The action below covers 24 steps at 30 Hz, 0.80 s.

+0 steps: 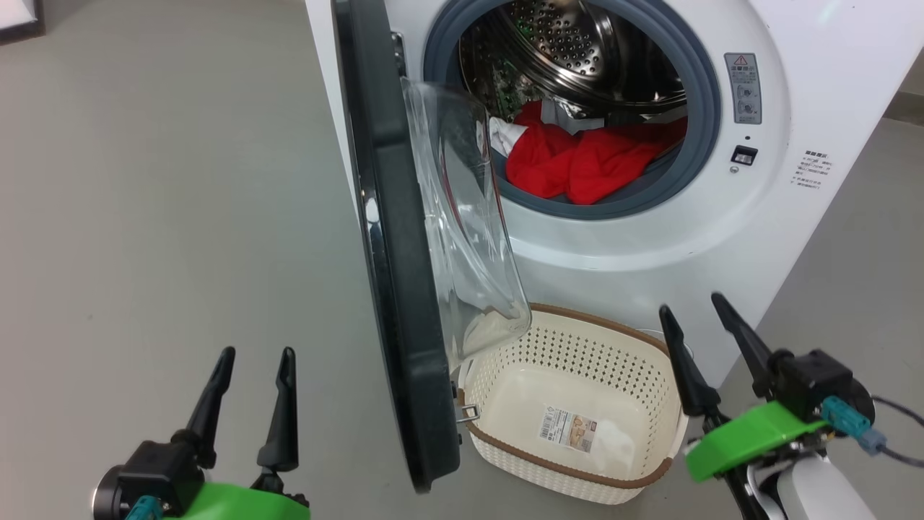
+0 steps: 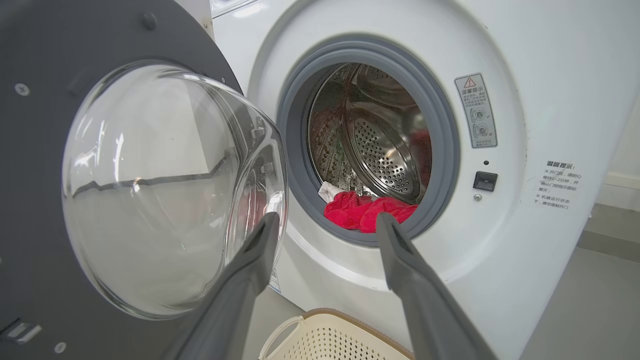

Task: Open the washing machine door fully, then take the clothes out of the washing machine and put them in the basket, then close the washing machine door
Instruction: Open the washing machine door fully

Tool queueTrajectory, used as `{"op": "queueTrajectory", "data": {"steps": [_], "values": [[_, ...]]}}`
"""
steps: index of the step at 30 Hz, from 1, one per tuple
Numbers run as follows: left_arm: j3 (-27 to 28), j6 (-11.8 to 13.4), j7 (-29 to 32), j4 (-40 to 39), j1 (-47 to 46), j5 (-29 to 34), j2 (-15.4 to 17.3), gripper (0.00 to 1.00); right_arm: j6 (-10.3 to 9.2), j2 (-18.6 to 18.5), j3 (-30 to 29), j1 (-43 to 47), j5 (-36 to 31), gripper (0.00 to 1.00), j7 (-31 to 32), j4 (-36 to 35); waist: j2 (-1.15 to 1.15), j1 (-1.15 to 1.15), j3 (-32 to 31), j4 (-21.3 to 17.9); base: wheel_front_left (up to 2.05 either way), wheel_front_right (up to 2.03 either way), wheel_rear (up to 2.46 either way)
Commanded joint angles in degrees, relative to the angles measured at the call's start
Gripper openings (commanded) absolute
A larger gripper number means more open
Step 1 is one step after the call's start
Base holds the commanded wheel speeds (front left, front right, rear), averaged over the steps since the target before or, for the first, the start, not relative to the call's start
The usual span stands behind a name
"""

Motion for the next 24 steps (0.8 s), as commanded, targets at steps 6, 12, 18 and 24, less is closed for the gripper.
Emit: {"op": "queueTrajectory", "data": {"steps": [6,12,18,24], "values": [[2.1,0.4,-0.3,-1.6,-0.3,0.5,0.6,1.0,0.35,1.1,-0.5,2.1,-1.6,1.0,-0.4,-2.2,0.0,0.0,-0.2,-0.1,0.0,0.0,0.0],[2.0,0.4,-0.3,-1.4,-0.3,0.3,0.6,1.0,0.35,1.5,-0.9,2.5,-1.5,1.0,-0.4,-2.1,0.0,0.0,-0.3,-0.1,0.0,0.0,0.0],[1.9,0.5,-0.3,-1.2,-0.3,0.0,0.6,1.0,0.35,1.7,-0.6,2.5,-0.9,1.0,-0.4,-1.7,0.0,0.0,-0.4,-0.2,0.0,0.0,0.0],[2.0,0.5,-0.3,-1.1,-0.2,0.2,0.6,1.0,0.35,1.8,-0.5,2.6,-0.7,1.0,-0.4,-1.6,0.0,0.0,-0.6,-0.3,0.0,0.0,0.0]]}}
